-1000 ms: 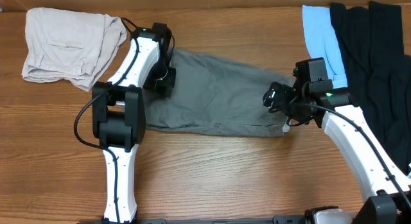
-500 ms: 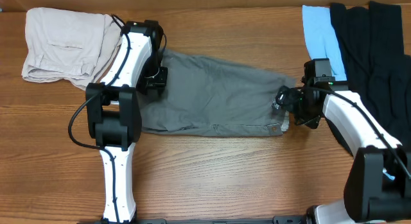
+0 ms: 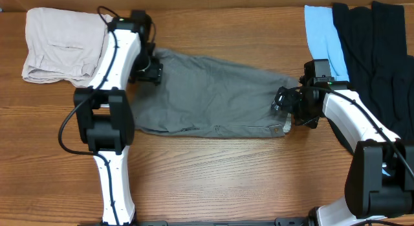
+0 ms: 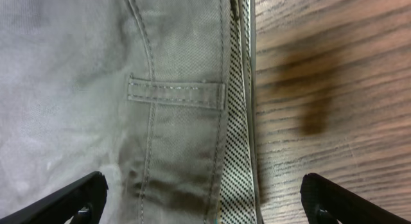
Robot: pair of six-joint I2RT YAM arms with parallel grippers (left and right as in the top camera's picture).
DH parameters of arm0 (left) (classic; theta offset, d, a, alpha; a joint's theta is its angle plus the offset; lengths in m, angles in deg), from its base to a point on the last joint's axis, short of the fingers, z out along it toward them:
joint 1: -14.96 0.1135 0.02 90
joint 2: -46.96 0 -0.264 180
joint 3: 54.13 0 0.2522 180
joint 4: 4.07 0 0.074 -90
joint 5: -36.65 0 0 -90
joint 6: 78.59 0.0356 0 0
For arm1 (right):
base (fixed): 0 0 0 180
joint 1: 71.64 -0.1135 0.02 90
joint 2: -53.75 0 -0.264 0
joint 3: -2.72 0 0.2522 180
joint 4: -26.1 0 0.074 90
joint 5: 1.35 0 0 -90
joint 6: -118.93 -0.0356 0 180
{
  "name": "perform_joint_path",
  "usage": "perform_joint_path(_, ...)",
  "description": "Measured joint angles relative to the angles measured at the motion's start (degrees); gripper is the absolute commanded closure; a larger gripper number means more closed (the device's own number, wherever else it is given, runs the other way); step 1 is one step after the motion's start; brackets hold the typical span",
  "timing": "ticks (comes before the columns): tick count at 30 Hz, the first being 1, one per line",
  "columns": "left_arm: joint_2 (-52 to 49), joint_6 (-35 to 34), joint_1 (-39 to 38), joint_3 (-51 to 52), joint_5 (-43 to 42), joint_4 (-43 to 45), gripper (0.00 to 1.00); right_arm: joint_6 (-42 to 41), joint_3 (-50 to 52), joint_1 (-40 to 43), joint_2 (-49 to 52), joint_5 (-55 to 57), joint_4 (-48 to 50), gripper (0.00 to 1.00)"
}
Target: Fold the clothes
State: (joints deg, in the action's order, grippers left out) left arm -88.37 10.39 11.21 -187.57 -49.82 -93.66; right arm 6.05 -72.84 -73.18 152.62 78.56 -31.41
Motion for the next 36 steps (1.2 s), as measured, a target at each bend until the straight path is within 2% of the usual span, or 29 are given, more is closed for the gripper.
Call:
perform_joint_path(8,0.00,3.08,4.20,0.00,-3.78,0.98,0.37,0.42,0.00,0.00,0.00,0.50,0.59,0.00)
perform_joint_path(14,0.00,3.65,4.37,0.90,-4.98,3.98,0.38,0.44,0.00,0.00,0.52,1.53,2.03,0.00)
perform_joint_path(21,0.00,4.20,4.39,6.01,-5.25,7.37,0.44,0.42,-0.33,-0.57,5.55,1.86,4.85,0.05)
perform_joint_path(23,0.00,4.22,4.37,7.06,-5.27,8.15,0.49,0.42,-0.37,-1.01,5.73,1.92,5.57,0.05)
perform_joint_path(30,0.57,4.59,4.37,10.12,-6.47,11.96,0.82,-1.09,-0.09,-1.57,5.99,1.62,7.98,0.20)
perform_joint_path(33,1.46,4.59,4.24,11.98,-7.39,13.77,0.96,-2.40,0.74,-1.97,5.97,1.62,10.05,0.29)
perform_joint_path(36,2.47,4.39,4.17,13.77,-7.87,15.47,0.96,-4.02,2.10,-2.36,5.51,1.77,12.46,0.45)
